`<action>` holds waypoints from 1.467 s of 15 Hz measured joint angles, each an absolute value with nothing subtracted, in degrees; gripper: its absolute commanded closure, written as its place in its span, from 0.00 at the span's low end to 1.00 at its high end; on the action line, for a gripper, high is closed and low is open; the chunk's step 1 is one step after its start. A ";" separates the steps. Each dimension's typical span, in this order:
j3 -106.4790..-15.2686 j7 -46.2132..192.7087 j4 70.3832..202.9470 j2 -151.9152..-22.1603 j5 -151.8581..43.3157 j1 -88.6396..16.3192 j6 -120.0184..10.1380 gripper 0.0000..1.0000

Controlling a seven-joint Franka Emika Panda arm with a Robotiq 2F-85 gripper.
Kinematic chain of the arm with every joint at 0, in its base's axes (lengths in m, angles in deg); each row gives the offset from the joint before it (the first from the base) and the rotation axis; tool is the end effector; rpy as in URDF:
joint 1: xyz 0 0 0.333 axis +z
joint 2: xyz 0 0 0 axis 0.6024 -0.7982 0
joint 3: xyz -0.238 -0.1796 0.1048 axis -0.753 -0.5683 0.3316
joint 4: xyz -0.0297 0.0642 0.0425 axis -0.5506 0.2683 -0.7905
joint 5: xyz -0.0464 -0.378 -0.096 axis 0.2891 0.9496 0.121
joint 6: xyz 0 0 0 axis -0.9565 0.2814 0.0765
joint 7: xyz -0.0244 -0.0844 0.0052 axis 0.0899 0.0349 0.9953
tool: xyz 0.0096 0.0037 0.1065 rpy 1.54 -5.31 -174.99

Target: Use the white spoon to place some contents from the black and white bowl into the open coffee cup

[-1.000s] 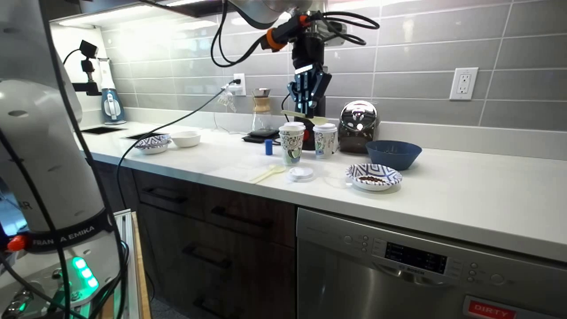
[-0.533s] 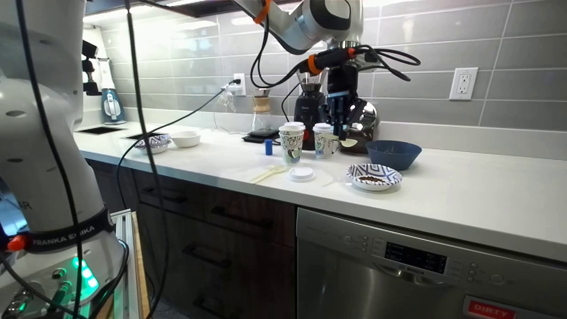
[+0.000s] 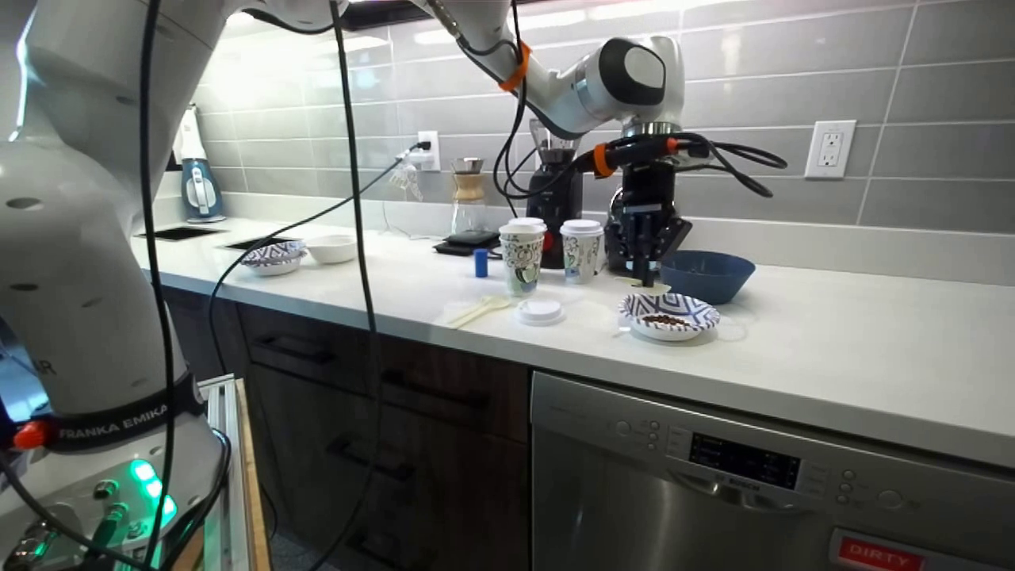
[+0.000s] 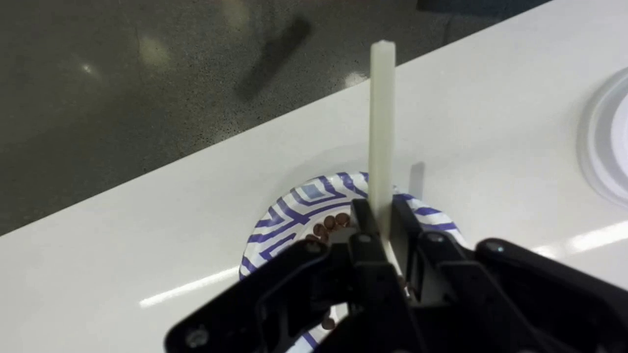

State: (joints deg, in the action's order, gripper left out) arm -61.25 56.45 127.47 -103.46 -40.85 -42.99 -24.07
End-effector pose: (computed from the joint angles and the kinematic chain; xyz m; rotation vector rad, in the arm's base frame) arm 0.6728 -0.1371 0.3402 2.8457 0.1991 -0.3901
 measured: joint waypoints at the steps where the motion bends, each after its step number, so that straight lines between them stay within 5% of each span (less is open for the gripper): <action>1: -61.41 56.45 126.24 -104.70 -40.85 -43.21 -24.07 0.97; 22: -62.11 56.46 112.23 -116.40 -40.85 -43.41 -18.06 0.97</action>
